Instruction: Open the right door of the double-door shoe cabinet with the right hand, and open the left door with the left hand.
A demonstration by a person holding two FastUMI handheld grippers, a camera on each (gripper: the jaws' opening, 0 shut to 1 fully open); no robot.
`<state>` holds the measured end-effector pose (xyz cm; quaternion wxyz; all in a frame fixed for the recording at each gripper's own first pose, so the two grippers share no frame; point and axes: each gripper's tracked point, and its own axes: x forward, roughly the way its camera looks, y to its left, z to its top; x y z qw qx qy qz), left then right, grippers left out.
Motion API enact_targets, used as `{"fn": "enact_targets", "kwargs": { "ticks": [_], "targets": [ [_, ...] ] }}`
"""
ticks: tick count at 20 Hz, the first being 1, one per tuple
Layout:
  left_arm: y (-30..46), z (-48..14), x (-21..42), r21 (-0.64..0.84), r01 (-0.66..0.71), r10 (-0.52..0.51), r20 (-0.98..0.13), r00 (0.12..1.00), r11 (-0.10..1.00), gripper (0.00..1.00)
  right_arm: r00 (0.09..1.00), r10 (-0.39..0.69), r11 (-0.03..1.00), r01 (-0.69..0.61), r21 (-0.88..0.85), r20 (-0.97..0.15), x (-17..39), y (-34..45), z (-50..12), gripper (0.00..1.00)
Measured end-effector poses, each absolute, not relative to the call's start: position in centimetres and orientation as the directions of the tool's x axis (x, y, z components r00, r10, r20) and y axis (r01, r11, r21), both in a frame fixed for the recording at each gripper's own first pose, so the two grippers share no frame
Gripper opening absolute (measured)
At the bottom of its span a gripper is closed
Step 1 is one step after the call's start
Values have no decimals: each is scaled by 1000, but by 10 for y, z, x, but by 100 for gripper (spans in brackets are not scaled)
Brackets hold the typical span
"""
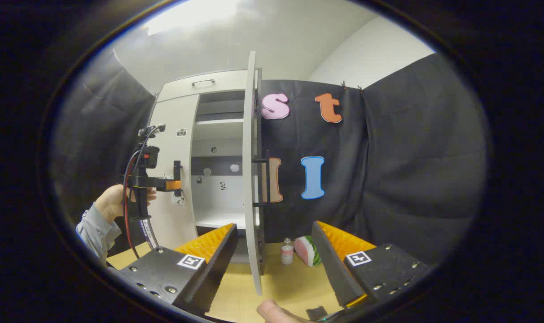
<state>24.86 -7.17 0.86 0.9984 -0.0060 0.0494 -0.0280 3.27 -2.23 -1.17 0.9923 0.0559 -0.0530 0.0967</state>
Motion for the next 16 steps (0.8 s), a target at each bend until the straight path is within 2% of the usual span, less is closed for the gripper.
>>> {"fn": "enact_targets", "kwargs": {
  "ticks": [1, 2, 5, 6, 8, 9, 11, 12, 13, 14, 15, 16],
  "targets": [
    [-72, 11, 255, -5, 49, -49, -95, 994, 999, 97, 975, 186, 975, -198, 101, 117, 30, -22, -13, 99],
    [-72, 10, 261, 10, 41, -39, -105, 994, 999, 96, 975, 188, 975, -200, 101, 120, 26, -22, -13, 94],
    [-66, 5, 271, -33, -13, 10, -112, 994, 999, 92, 975, 185, 976, -198, 94, 125, 18, -20, -14, 94],
    [-66, 11, 273, -17, -18, 16, -81, 997, 1000, 92, 975, 182, 976, -194, 94, 127, 13, -22, -14, 94],
    [-69, 9, 271, 14, -18, 19, -83, 996, 1000, 91, 977, 175, 978, -187, 94, 122, 6, -22, -18, 94],
    [-73, 11, 273, 23, -14, 16, -73, 997, 1000, 90, 977, 178, 977, -189, 95, 119, 3, -18, -20, 98],
    [-83, 9, 273, 37, -6, 9, -82, 997, 999, 74, 979, 179, 980, -187, 73, 101, -2, -12, -30, 98],
    [-89, 9, 272, 34, 4, -1, -88, 996, 999, 58, 979, 178, 981, -184, 56, 94, -7, -8, -35, 99],
    [-88, 8, 276, 38, -7, 11, -86, 996, 999, 50, 980, 177, 983, -181, 42, 89, -11, -5, -38, 99],
    [-87, 7, 274, 29, -14, 17, -91, 996, 999, 35, 980, 182, 982, -185, 29, 82, -15, 1, -41, 99],
    [-88, 8, 274, 7, -13, 14, -88, 996, 1000, 35, 978, 193, 980, -195, 23, 76, -21, 8, -47, 99],
    [-88, 7, 273, -13, -3, 2, -97, 995, 1000, 33, 976, 206, 978, -208, 30, 74, -27, 14, -48, 94]
  ]
}}
